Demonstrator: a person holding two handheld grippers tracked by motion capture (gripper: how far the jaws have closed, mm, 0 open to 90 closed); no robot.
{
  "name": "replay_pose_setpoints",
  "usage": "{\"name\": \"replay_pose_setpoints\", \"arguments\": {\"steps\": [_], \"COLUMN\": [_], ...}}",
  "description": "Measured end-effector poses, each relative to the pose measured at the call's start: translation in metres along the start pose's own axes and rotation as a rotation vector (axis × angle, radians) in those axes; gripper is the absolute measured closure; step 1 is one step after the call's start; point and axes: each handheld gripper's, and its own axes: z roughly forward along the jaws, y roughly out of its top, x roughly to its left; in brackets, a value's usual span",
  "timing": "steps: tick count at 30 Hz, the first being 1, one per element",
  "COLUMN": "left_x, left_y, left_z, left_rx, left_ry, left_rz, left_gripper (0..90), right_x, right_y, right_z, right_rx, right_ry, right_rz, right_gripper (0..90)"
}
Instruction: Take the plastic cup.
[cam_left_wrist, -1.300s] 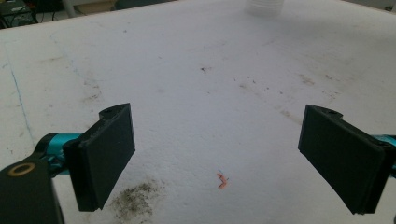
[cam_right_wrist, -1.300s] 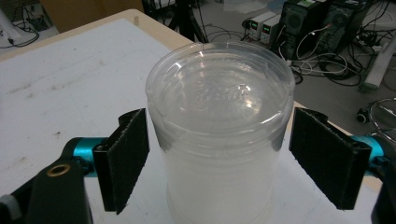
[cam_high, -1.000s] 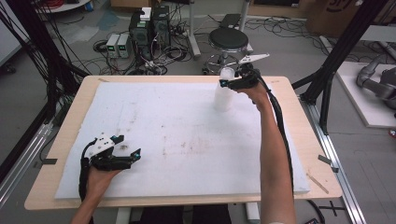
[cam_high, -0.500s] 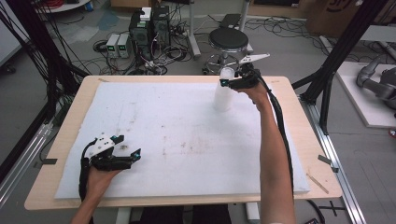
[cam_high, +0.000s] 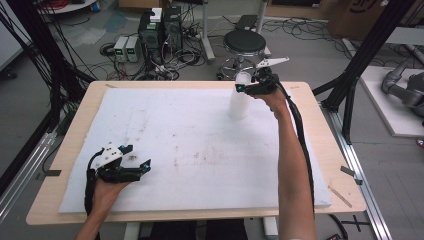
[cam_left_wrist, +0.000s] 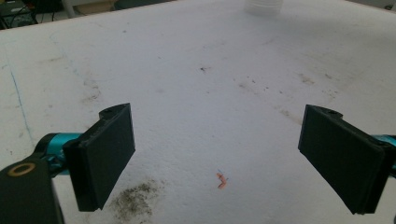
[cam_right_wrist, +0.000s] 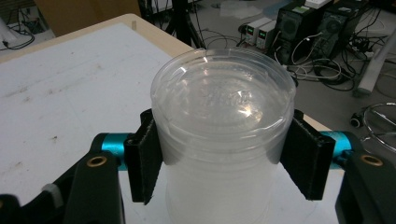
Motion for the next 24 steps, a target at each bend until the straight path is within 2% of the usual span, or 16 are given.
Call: {"name": "replay_pose_setpoints", "arguments": {"steps": [6, 13, 15, 19, 24], "left_x": [0.000, 0.000, 0.000, 0.000, -0.001], "left_y": [0.000, 0.000, 0.000, 0.000, 0.000], "left_z": [0.000, 0.000, 0.001, 0.001, 0.001], "left_rx": [0.001, 0.005, 0.005, 0.006, 0.004], "left_ry": [-0.001, 0.002, 0.001, 0.001, 0.003], "left_rz": [0.001, 0.002, 0.001, 0.003, 0.003], "left_gripper": [10.7, 10.7, 10.7, 10.7, 10.7], "right_x": [0.002, 0.002, 0.002, 0.003, 0.006], "right_y": [0.002, 0.008, 0.011, 0.019, 0.032], "right_z": [-0.003, -0.012, -0.015, -0.020, -0.026], "right_rx": [-0.007, -0.059, -0.079, -0.097, -0.116], "right_ry": [-0.003, -0.013, -0.015, -0.007, -0.011], "right_rz": [0.001, 0.008, -0.004, 0.014, 0.011], "right_gripper": [36.1, 36.9, 37.1, 37.1, 37.1]}}
